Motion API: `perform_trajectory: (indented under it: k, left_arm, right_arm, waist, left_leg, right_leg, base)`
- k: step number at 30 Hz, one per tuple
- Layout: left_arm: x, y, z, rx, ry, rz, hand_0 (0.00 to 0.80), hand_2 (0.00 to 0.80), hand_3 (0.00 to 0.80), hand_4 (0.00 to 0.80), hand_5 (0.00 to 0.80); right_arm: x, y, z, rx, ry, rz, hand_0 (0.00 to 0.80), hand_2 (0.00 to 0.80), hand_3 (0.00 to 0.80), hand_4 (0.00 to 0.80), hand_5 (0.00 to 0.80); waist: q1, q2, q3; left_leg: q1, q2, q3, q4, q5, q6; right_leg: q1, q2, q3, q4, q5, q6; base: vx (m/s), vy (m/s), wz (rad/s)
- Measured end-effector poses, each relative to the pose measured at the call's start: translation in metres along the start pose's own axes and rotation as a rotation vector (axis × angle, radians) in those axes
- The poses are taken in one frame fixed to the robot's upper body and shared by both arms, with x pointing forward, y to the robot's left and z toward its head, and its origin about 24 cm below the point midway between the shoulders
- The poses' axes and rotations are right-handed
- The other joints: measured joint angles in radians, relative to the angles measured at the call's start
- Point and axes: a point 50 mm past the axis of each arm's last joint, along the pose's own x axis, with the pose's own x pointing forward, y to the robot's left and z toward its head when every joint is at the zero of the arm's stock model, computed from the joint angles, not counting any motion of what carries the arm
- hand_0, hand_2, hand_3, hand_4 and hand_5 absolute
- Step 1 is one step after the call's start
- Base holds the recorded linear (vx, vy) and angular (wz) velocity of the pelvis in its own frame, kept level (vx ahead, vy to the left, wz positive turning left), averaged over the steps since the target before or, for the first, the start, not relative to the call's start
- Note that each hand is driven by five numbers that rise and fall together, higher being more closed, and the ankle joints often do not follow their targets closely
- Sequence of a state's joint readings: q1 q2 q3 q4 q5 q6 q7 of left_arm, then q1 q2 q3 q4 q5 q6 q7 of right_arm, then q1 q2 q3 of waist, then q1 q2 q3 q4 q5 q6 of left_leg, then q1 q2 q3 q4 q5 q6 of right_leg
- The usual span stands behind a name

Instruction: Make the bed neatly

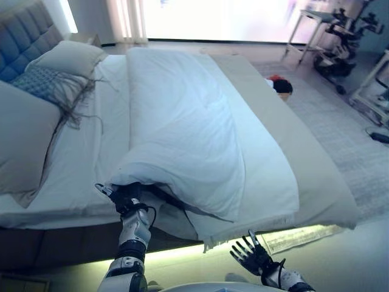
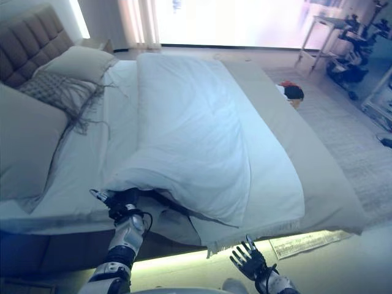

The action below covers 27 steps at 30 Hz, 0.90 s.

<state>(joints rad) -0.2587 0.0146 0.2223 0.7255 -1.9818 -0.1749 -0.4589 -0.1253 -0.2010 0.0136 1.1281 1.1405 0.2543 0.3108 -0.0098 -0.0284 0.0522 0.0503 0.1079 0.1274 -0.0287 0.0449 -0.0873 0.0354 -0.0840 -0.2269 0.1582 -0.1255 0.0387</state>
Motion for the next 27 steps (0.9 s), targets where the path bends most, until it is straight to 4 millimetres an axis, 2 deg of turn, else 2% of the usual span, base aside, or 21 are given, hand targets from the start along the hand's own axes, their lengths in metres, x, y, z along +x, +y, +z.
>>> perform_trajectory:
  k: [1,5,8,9,13,14,15,16,17,18,19,20,21,24,27]
  left_arm:
    - [0.000,0.000,-0.001,-0.001,0.001,0.001,0.000,0.000,0.000,0.000,0.000]
    - [-0.001,0.001,-0.002,-0.001,0.000,0.006,0.000,0.000,0.000,0.000,0.000]
    - [-0.001,0.000,-0.004,-0.008,0.000,0.002,0.000,0.000,0.000,0.000,0.000]
    - [-0.001,0.000,-0.004,-0.009,-0.001,0.008,0.000,0.000,0.000,0.000,0.000]
    - [-0.001,-0.002,-0.007,-0.025,0.003,0.003,0.000,0.000,0.000,0.000,0.000]
    - [-0.001,-0.003,-0.009,-0.032,0.007,-0.003,0.000,0.000,0.000,0.000,0.000]
    - [-0.001,-0.003,-0.009,-0.033,0.004,-0.004,0.000,0.000,0.000,0.000,0.000]
    - [0.000,-0.004,-0.005,-0.031,-0.007,-0.009,0.000,0.000,0.000,0.000,0.000]
    - [0.001,-0.005,-0.002,-0.035,-0.022,-0.012,0.000,0.000,0.000,0.000,0.000]
    - [0.000,-0.004,-0.004,-0.040,-0.019,-0.009,0.000,0.000,0.000,0.000,0.000]
    - [-0.002,-0.002,-0.009,-0.053,-0.012,-0.001,0.000,0.000,0.000,0.000,0.000]
    - [-0.003,-0.001,-0.014,-0.055,0.012,0.003,0.000,0.000,0.000,0.000,0.000]
    - [-0.003,-0.001,-0.015,-0.055,0.023,0.003,0.000,0.000,0.000,0.000,0.000]
    - [-0.006,0.004,-0.010,-0.045,0.013,0.019,0.000,0.000,0.000,0.000,0.000]
    - [-0.012,0.010,0.004,-0.036,-0.026,0.040,0.000,0.000,0.000,0.000,0.000]
  right_arm:
    - [0.001,0.002,0.002,-0.005,-0.006,0.005,0.000,0.000,0.000,0.000,0.000]
    - [-0.001,-0.002,0.000,-0.017,0.004,-0.008,0.000,0.000,0.000,0.000,0.000]
    - [-0.002,-0.004,-0.002,-0.015,0.010,-0.017,0.000,0.000,0.000,0.000,0.000]
    - [-0.002,-0.006,-0.001,-0.013,0.009,-0.030,0.000,0.000,0.000,0.000,0.000]
    - [-0.005,-0.011,0.001,0.010,-0.009,-0.053,0.000,0.000,0.000,0.000,0.000]
    - [-0.005,-0.012,0.003,0.021,-0.018,-0.054,0.000,0.000,0.000,0.000,0.000]
    - [-0.006,-0.012,0.004,0.038,-0.031,-0.052,0.000,0.000,0.000,0.000,0.000]
    - [-0.005,-0.012,0.003,0.049,-0.036,-0.049,0.000,0.000,0.000,0.000,0.000]
    - [-0.007,-0.014,0.004,0.053,-0.040,-0.055,0.000,0.000,0.000,0.000,0.000]
    - [-0.011,-0.021,0.007,0.052,-0.050,-0.078,0.000,0.000,0.000,0.000,0.000]
    - [-0.017,-0.031,0.012,0.060,-0.070,-0.113,0.000,0.000,0.000,0.000,0.000]
    - [-0.022,-0.039,0.013,0.077,-0.083,-0.146,0.000,0.000,0.000,0.000,0.000]
    - [-0.023,-0.042,0.011,0.085,-0.081,-0.158,0.000,0.000,0.000,0.000,0.000]
    - [-0.018,-0.036,0.000,0.105,-0.055,-0.149,0.000,0.000,0.000,0.000,0.000]
    - [-0.010,-0.024,-0.005,0.105,-0.041,-0.110,0.000,0.000,0.000,0.000,0.000]
  waist:
    - [0.004,0.011,-0.001]
    - [0.026,0.008,0.002]
    - [0.044,0.014,0.014]
    - [0.054,0.017,0.017]
    - [0.045,0.037,0.031]
    - [0.030,0.037,0.034]
    - [0.016,0.017,0.045]
    - [0.010,-0.006,0.055]
    - [-0.006,-0.015,0.056]
    - [-0.023,0.000,0.055]
    - [-0.035,0.029,0.054]
    - [-0.036,0.039,0.052]
    - [-0.032,0.040,0.052]
    - [-0.027,0.015,0.044]
    - [-0.021,0.023,0.041]
  left_leg:
    - [-0.008,0.006,-0.013,0.014,0.001,-0.001]
    - [-0.055,0.011,-0.021,0.091,-0.009,-0.016]
    - [-0.063,0.014,-0.059,0.095,-0.008,-0.024]
    - [-0.061,0.013,-0.063,0.096,-0.008,-0.025]
    - [-0.060,0.011,-0.070,0.076,0.019,-0.046]
    - [-0.065,0.007,-0.077,0.056,0.044,-0.050]
    - [-0.053,0.006,-0.068,0.024,0.059,-0.069]
    - [-0.043,0.003,-0.015,0.075,0.026,-0.062]
    - [-0.023,0.014,0.012,0.090,0.019,-0.070]
    - [0.001,0.028,0.006,0.073,0.027,-0.068]
    - [0.030,0.039,0.010,0.028,0.023,-0.068]
    - [0.046,0.042,0.011,-0.021,0.018,-0.065]
    - [0.057,0.042,0.003,-0.052,0.015,-0.054]
    - [0.049,0.020,-0.031,-0.059,0.015,-0.038]
    - [0.054,0.022,-0.052,-0.063,0.014,-0.035]
  right_leg:
    - [0.020,0.016,-0.002,-0.047,0.024,-0.006]
    - [0.098,0.040,-0.012,-0.211,0.108,-0.018]
    - [0.102,0.048,-0.017,-0.246,0.133,-0.020]
    - [0.103,0.046,-0.015,-0.246,0.135,-0.019]
    - [0.104,0.039,-0.043,-0.241,0.135,-0.020]
    - [0.101,0.035,-0.059,-0.241,0.126,-0.020]
    - [0.097,0.005,-0.093,-0.248,0.146,-0.028]
    - [0.104,-0.028,-0.124,-0.245,0.152,-0.020]
    - [0.104,-0.043,-0.142,-0.243,0.154,-0.015]
    - [0.110,-0.036,-0.144,-0.241,0.157,0.002]
    - [0.120,-0.023,-0.161,-0.241,0.159,0.009]
    - [0.123,-0.018,-0.179,-0.242,0.160,0.018]
    - [0.122,-0.013,-0.186,-0.243,0.162,0.024]
    - [0.128,-0.031,-0.192,-0.244,0.166,0.034]
    - [0.140,-0.036,-0.191,-0.249,0.163,0.044]
  base:
    - [-0.171,-0.106,0.00]
    - [-0.222,-0.079,0.05]
    - [-0.300,0.001,0.03]
    - [-0.295,0.065,-0.02]
    - [-0.227,0.128,0.17]
    - [-0.108,0.182,0.34]
    - [-0.085,0.198,0.21]
    - [-0.047,0.182,0.01]
    - [-0.039,0.151,0.01]
    - [-0.025,0.136,0.26]
    - [-0.038,0.099,0.49]
    - [-0.030,0.078,0.52]
    - [-0.046,0.073,0.44]
    - [-0.029,0.080,0.29]
    - [-0.029,0.121,0.14]
